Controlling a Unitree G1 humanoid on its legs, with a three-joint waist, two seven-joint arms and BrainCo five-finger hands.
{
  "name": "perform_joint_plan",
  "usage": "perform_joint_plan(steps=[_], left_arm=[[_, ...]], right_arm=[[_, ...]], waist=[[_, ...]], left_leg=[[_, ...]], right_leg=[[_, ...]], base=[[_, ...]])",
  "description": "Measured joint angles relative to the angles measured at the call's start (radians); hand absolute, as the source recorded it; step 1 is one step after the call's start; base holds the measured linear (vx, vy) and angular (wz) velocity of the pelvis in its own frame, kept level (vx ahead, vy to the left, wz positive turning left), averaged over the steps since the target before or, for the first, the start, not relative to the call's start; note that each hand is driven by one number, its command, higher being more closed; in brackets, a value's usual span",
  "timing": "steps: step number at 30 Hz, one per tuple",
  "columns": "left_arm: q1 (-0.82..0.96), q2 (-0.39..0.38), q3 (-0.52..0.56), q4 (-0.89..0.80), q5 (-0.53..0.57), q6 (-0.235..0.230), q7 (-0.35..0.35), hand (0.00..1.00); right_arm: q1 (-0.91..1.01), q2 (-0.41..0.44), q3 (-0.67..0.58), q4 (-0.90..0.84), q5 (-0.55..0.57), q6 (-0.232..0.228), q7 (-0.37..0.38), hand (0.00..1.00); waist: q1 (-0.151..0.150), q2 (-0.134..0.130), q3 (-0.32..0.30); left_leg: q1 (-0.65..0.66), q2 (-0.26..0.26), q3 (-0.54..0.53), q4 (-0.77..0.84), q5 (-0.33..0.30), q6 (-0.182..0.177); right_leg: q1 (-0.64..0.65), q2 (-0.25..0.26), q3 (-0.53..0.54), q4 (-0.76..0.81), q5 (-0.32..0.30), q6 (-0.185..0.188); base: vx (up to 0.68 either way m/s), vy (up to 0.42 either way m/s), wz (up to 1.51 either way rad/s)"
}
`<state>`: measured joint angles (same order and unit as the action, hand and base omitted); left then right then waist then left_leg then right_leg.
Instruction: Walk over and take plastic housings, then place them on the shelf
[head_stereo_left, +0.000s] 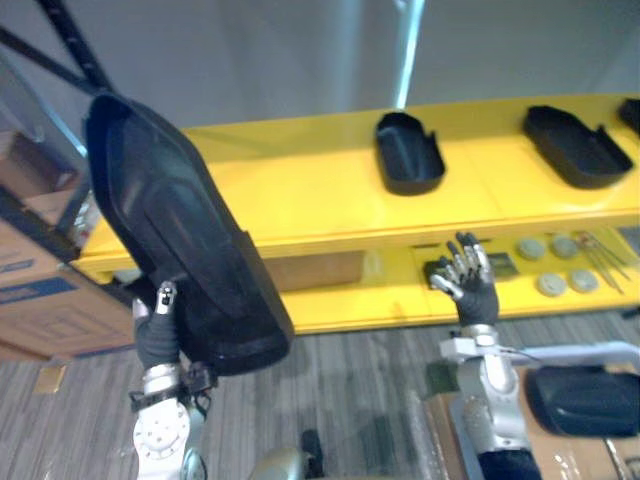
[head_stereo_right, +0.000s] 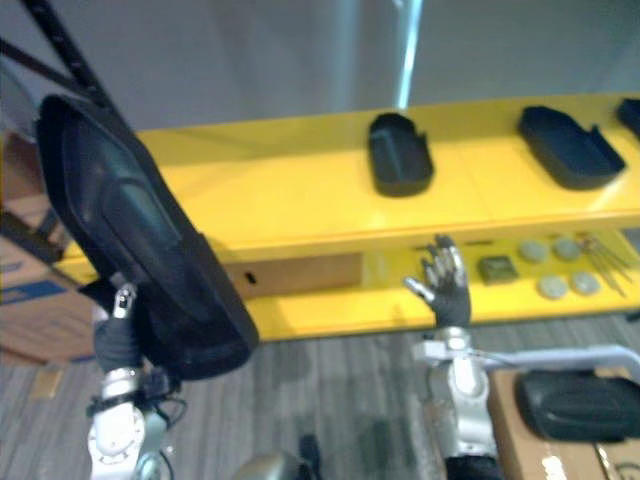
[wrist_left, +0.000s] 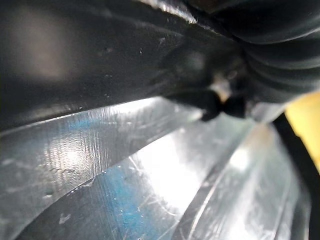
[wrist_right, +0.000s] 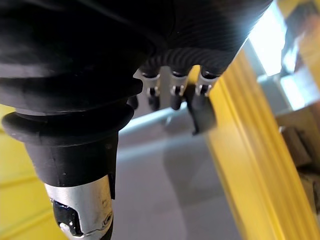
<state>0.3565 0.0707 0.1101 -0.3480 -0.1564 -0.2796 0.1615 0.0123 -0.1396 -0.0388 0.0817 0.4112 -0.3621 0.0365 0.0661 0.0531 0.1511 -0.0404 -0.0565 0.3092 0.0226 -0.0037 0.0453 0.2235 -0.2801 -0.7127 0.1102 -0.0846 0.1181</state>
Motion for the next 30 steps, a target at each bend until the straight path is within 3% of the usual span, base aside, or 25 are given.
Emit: perform_joint_plan(steps=[2, 4, 8, 11, 12, 16, 18, 19, 20, 22, 23, 25, 27, 30], left_arm=[[-0.002, 0.002, -0.007, 0.000, 0.001, 0.000, -0.039, 1.00], [-0.003, 0.004, -0.007, 0.000, 0.002, 0.000, -0.061, 1.00], [-0.014, 0.005, -0.006, 0.000, 0.007, -0.002, -0.066, 1.00], [-0.065, 0.026, -0.020, -0.001, -0.003, -0.002, -0.102, 1.00], [-0.095, 0.065, -0.046, -0.001, 0.001, -0.001, -0.106, 1.00], [-0.142, 0.102, -0.061, -0.001, 0.008, 0.006, -0.110, 1.00], [-0.141, 0.118, -0.064, -0.001, 0.007, 0.019, -0.096, 1.00], [-0.141, 0.124, -0.061, 0.000, 0.008, 0.030, -0.085, 1.00], [-0.141, 0.113, -0.065, 0.010, 0.008, 0.034, -0.074, 1.00], [-0.127, 0.107, -0.075, 0.022, 0.007, 0.049, -0.050, 1.00], [-0.119, 0.106, -0.075, 0.029, 0.008, 0.050, -0.038, 1.00], [-0.118, 0.085, -0.075, 0.038, 0.008, 0.061, -0.012, 1.00], [-0.117, 0.063, -0.068, 0.038, 0.005, 0.062, -0.001, 1.00], [-0.116, 0.029, -0.050, 0.038, 0.008, 0.063, 0.004, 1.00]], right_arm=[[0.040, 0.021, -0.024, -0.003, 0.006, -0.025, -0.021, 0.00], [0.064, 0.041, -0.045, -0.005, 0.006, -0.027, -0.042, 0.00], [0.079, 0.046, -0.050, -0.010, 0.006, -0.033, -0.057, 0.00], [0.102, 0.054, -0.067, -0.026, -0.039, -0.034, -0.084, 0.00], [0.111, 0.063, -0.068, -0.033, -0.042, -0.034, -0.090, 0.00], [0.121, 0.063, -0.076, -0.085, -0.050, -0.035, -0.082, 0.00], [0.140, 0.063, -0.094, -0.123, -0.059, -0.035, -0.076, 0.00], [0.149, 0.063, -0.116, -0.149, -0.059, -0.035, -0.059, 0.00], [0.149, 0.056, -0.131, -0.157, -0.063, -0.036, -0.049, 0.00], [0.149, 0.048, -0.155, -0.160, -0.064, -0.036, -0.030, 0.00], [0.149, 0.039, -0.160, -0.160, -0.064, -0.035, -0.029, 0.00], [0.143, 0.019, -0.177, -0.161, -0.062, -0.035, -0.025, 0.00], [0.120, -0.009, -0.192, -0.179, -0.049, -0.035, -0.017, 0.00], [0.094, -0.032, -0.195, -0.235, -0.041, -0.088, -0.019, 0.00]], waist=[[-0.025, 0.000, -0.001], [-0.031, -0.002, 0.001], [-0.037, 0.001, 0.001], [-0.056, 0.002, 0.040], [-0.067, -0.001, 0.053], [-0.084, -0.005, 0.081], [-0.084, -0.017, 0.079], [-0.085, -0.049, 0.064], [-0.093, -0.045, 0.064], [-0.112, -0.027, 0.064], [-0.111, -0.022, 0.064], [-0.107, -0.010, 0.061], [-0.097, -0.008, 0.060], [-0.096, -0.006, 0.060]], left_leg=[[0.010, -0.021, -0.055, -0.067, 0.052, 0.007], [0.017, -0.026, -0.076, -0.105, 0.077, 0.007], [0.025, -0.020, -0.079, -0.109, 0.078, 0.005], [0.069, 0.000, -0.089, -0.105, 0.068, 0.016], [0.071, 0.022, -0.104, -0.094, 0.062, 0.013], [0.070, 0.076, -0.093, -0.082, 0.055, -0.008], [0.065, 0.082, -0.082, -0.081, 0.054, -0.031], [0.050, 0.071, -0.079, -0.079, 0.055, -0.050], [0.043, 0.078, -0.081, -0.078, 0.056, -0.055], [0.041, 0.110, -0.074, -0.084, 0.067, -0.078], [0.040, 0.128, -0.072, -0.079, 0.073, -0.091], [0.019, 0.163, -0.084, -0.016, 0.053, -0.112], [-0.018, 0.187, -0.084, 0.086, 0.014, -0.111], [-0.049, 0.197, -0.104, 0.180, 0.004, -0.098]], right_leg=[[0.000, 0.007, 0.044, 0.005, 0.001, -0.001], [-0.005, 0.014, 0.080, 0.007, 0.001, -0.001], [-0.020, 0.008, 0.123, 0.059, -0.009, -0.015], [-0.107, -0.029, 0.256, 0.310, -0.031, -0.049], [-0.151, -0.015, 0.341, 0.360, -0.090, -0.067], [-0.217, 0.039, 0.432, 0.241, -0.108, -0.050], [-0.221, 0.059, 0.476, 0.129, -0.084, -0.012], [-0.218, 0.063, 0.481, 0.055, -0.080, -0.009], [-0.217, 0.074, 0.490, 0.037, -0.056, 0.021], [-0.217, 0.101, 0.484, 0.026, -0.032, 0.011], [-0.214, 0.116, 0.474, 0.022, 0.009, 0.000], [-0.190, 0.147, 0.459, 0.011, 0.014, -0.020], [-0.178, 0.166, 0.458, 0.006, 0.007, -0.034], [-0.149, 0.167, 0.465, 0.002, 0.003, -0.041]], base=[[-0.02, 0.035, 0.67], [-0.01, -0.014, 0.39], [0.00, -0.047, 0.02], [0.04, -0.014, 0.04], [0.01, -0.036, 0.11], [-0.01, -0.072, -0.07], [0.01, -0.156, -0.11], [0.04, -0.220, 0.12], [0.06, -0.224, 0.20], [0.11, -0.204, 0.26], [0.13, -0.193, 0.18], [0.20, -0.233, 0.06], [0.16, -0.179, -0.03], [0.12, -0.103, 0.03]])
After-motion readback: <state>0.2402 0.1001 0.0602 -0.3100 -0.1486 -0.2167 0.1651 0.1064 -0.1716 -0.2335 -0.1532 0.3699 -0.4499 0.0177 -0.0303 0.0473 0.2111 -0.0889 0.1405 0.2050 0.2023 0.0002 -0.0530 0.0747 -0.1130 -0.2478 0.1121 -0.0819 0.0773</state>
